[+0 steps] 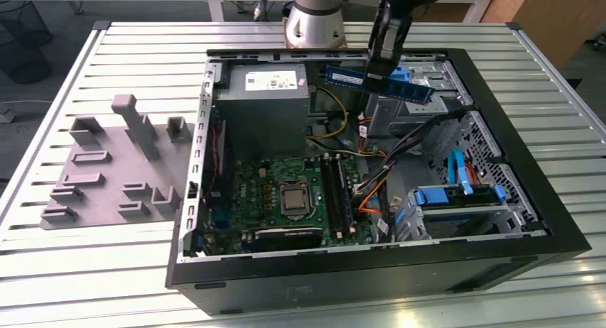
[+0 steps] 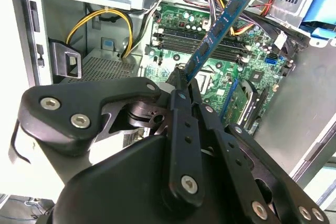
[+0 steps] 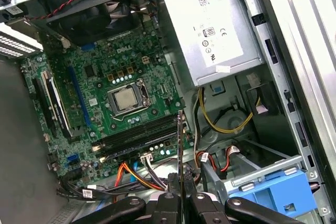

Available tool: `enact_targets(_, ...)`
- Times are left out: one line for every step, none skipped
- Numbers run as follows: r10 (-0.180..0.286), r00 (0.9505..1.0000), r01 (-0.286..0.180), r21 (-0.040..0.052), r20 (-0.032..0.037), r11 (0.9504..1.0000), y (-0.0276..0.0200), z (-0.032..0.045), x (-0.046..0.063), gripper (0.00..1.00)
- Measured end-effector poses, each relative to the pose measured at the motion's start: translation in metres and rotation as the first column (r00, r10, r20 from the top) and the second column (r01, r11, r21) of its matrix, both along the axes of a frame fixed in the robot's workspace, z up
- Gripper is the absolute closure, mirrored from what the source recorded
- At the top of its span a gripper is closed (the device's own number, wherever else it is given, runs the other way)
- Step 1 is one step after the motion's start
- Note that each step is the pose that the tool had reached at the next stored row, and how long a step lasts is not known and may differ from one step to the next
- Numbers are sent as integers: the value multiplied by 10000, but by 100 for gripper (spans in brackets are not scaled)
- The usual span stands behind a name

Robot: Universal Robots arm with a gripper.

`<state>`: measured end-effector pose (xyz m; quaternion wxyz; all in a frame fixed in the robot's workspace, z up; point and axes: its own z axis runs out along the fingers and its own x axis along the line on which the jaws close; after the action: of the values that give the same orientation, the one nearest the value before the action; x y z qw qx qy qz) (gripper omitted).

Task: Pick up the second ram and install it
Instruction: 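Insert the second ram into the second slot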

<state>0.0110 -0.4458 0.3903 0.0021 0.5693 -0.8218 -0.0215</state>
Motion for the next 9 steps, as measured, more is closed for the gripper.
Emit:
enact_targets(-18, 10000, 18, 0, 0, 10000, 0, 0, 0, 86)
enact_targets(-38, 10000, 38, 0, 0, 10000, 0, 0, 0, 86)
enact_targets(-56, 10000, 56, 0, 0, 10000, 0, 0, 0, 86)
enact_targets(-74, 10000, 74, 0, 0, 10000, 0, 0, 0, 86)
enact_targets(-93, 10000, 93, 0, 0, 10000, 0, 0, 0, 86)
enact_targets(-111, 9999, 111, 0, 0, 9999, 0, 0, 0, 86)
enact_targets(-140, 9999, 140, 0, 0, 9999, 0, 0, 0, 86)
enact_targets(-180, 9998, 180, 0, 0, 9998, 0, 0, 0, 86)
enact_targets(-200, 9998, 200, 0, 0, 9998, 0, 0, 0, 86)
